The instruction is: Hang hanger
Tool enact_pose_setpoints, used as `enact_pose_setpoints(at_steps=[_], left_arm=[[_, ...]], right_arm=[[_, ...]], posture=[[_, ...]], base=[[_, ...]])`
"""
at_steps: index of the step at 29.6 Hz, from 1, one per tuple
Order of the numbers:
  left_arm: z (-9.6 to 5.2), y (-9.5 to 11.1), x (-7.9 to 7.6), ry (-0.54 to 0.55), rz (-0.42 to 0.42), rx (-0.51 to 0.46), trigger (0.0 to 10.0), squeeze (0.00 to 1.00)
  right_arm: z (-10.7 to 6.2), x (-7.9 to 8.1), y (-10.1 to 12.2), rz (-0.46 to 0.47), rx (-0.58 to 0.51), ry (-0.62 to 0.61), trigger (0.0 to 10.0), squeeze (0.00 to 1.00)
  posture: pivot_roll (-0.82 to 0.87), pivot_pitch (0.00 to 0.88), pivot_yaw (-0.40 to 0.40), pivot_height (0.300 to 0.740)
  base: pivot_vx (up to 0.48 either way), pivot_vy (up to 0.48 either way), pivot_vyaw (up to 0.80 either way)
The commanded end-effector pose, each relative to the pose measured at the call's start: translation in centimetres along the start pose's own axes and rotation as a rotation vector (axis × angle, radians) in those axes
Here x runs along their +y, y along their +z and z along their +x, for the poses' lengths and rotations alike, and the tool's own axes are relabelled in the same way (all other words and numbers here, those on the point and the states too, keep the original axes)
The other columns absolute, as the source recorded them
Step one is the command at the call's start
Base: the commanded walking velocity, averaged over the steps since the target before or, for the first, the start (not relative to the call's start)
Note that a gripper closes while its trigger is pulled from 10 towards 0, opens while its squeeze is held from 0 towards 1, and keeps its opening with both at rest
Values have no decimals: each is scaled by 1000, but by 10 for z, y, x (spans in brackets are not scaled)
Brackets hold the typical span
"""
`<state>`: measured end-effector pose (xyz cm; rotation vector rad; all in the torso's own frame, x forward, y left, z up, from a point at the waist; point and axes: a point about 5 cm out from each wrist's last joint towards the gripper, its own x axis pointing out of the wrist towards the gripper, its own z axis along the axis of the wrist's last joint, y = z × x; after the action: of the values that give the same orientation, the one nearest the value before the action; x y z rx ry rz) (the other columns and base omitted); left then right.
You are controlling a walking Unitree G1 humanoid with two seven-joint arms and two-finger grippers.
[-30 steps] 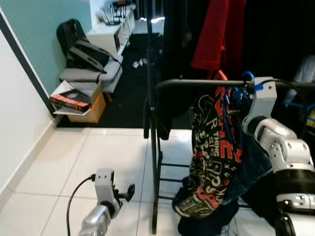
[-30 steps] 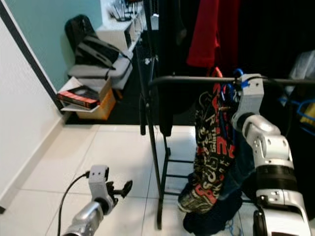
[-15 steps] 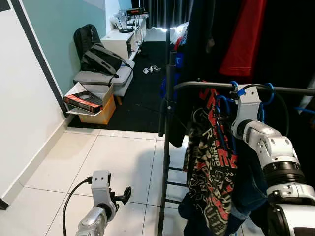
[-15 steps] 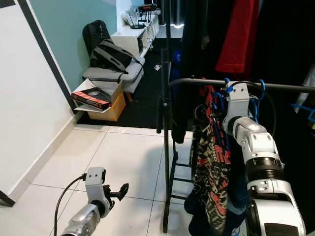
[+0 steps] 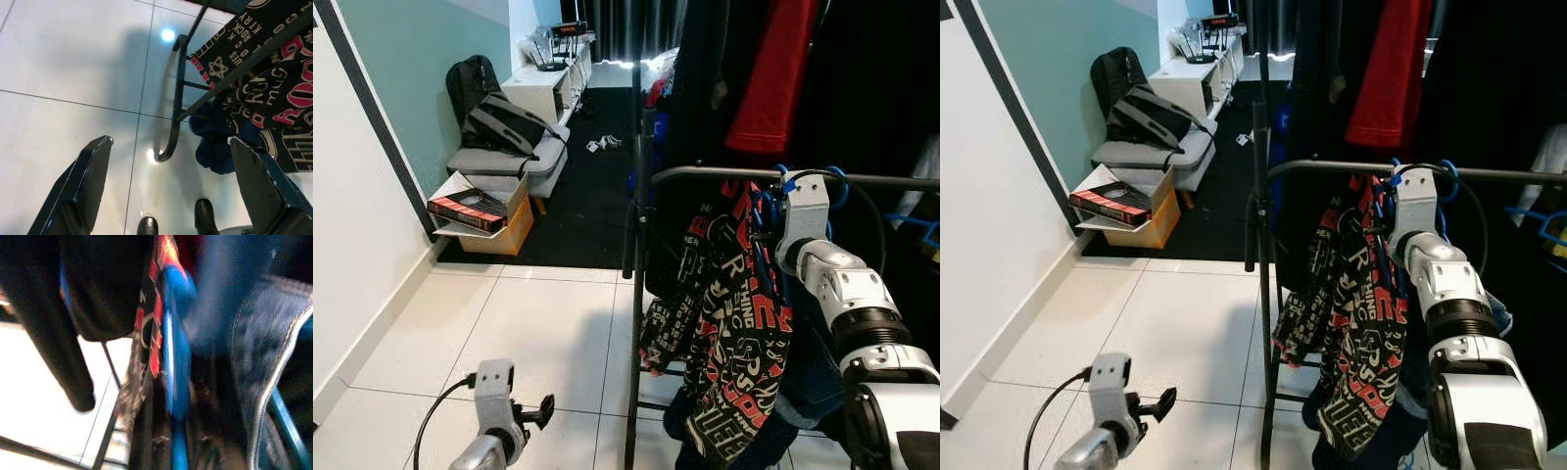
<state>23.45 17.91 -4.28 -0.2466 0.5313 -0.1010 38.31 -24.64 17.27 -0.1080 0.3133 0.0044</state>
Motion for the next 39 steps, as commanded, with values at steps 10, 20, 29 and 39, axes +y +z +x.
enact_pose_setpoints(at_steps=[10,20,29,39], left_arm=[[2,-16,-22,12,4,59,10000,0],[5,-1,-13,11,-3,6,10000,0],[0,-1,5,52,-9,33,10000,0],[-10,-4,26,80,13,49,10000,0]], right_arm=[[-10,21,-16,77,-122,258,10000,1000],[-31,28,-42,64,-171,352,10000,1000],[-41,19,-90,62,-86,272,10000,0],[-56,18,-110,168,-129,316,10000,0]], posture=[[-103,0,34,740],[-109,0,31,740],[-115,0,27,740],[-113,0,27,740]], base=[[0,0,0],[0,0,0],[-28,0,0],[-271,0,0]])
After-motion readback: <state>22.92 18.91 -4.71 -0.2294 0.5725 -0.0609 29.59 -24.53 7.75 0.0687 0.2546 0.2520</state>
